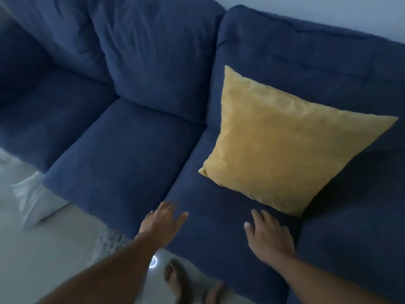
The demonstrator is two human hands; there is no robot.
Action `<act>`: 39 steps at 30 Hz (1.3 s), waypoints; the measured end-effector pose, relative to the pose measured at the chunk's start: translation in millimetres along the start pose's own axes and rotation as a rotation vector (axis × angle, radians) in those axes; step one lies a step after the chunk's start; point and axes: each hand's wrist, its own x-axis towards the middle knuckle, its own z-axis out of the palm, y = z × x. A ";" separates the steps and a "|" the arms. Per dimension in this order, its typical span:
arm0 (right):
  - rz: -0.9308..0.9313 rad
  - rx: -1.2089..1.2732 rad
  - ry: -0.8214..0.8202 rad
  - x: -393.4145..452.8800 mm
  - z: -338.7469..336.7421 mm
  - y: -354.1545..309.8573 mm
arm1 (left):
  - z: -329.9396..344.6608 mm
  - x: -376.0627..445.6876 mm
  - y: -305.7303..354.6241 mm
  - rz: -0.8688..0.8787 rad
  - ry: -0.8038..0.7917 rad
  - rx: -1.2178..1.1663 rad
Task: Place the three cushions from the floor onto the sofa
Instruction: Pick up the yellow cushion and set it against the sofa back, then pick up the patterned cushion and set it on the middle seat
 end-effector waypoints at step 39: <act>-0.734 -0.721 -0.426 -28.1 188.0 -506.9 | 198.4 -159.3 -390.4 -0.911 0.199 -1.233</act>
